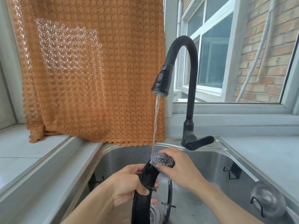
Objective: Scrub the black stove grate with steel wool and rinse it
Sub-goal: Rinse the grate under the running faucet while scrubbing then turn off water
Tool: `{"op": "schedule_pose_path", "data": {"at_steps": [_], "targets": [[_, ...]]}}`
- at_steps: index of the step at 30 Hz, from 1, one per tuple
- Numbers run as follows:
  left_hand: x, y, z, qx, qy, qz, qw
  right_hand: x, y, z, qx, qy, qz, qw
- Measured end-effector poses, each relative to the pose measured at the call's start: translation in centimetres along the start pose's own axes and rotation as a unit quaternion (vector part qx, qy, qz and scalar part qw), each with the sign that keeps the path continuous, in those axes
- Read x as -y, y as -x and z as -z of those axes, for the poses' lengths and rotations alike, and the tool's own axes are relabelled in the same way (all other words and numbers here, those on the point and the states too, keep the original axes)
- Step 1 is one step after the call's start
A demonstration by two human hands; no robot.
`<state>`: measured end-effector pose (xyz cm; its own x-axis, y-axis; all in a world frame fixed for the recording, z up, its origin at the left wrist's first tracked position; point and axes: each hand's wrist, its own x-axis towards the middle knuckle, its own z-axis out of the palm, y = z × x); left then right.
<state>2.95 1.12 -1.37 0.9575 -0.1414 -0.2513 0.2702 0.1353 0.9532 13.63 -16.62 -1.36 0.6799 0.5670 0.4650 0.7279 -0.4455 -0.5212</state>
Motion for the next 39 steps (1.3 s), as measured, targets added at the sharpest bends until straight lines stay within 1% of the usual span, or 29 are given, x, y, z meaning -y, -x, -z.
{"op": "schedule_pose_path", "data": {"at_steps": [5,8,11,15,17,20,23,25,28,29,32,33,37,39], "targets": [[0.0,-0.1,0.2,-0.014,0.026,-0.007,1.0,1.9,0.7,-0.6,0.094,-0.062,0.124,0.986],[0.2,-0.1,0.3,-0.021,0.029,-0.01,0.999,1.9,0.8,-0.9,0.115,-0.064,0.155,0.979],[0.3,-0.4,0.4,-0.03,0.026,-0.016,0.999,1.6,0.6,-0.6,0.099,-0.09,0.119,0.984],[0.2,0.0,0.2,-0.01,-0.006,-0.005,1.0,0.5,0.2,-0.4,0.023,-0.049,0.051,0.997],[0.2,0.2,0.2,-0.007,-0.019,0.001,1.0,-0.2,-0.1,-0.3,0.003,-0.031,0.022,0.999],[0.1,0.3,0.2,-0.003,-0.048,0.012,0.999,-1.2,-0.3,-0.1,-0.002,-0.01,-0.022,1.0],[0.1,0.4,0.2,0.001,-0.089,0.025,0.996,-2.1,-0.2,0.3,0.021,0.009,-0.089,0.996],[-0.1,0.4,0.4,0.014,-0.103,0.036,0.994,-2.3,-0.2,0.6,0.026,-0.012,-0.13,0.991],[-0.3,0.5,0.6,0.022,-0.148,0.055,0.987,-2.2,-0.3,1.0,0.009,-0.096,-0.178,0.979],[-0.4,0.6,0.6,0.021,-0.158,0.063,0.985,-2.2,-0.4,1.2,0.016,-0.123,-0.189,0.974],[-0.5,0.8,0.9,0.012,-0.197,0.083,0.977,-2.0,-0.3,1.9,0.071,-0.183,-0.19,0.962],[-0.7,0.9,1.0,0.01,-0.216,0.089,0.972,-1.9,-0.3,2.0,0.082,-0.184,-0.182,0.963],[-1.3,1.1,1.4,-0.008,-0.283,0.105,0.953,-1.5,-0.3,1.7,0.078,-0.148,-0.148,0.975],[-1.7,1.4,1.3,0.0,-0.3,0.102,0.949,-1.3,-0.3,1.6,0.071,-0.133,-0.147,0.978]]}}
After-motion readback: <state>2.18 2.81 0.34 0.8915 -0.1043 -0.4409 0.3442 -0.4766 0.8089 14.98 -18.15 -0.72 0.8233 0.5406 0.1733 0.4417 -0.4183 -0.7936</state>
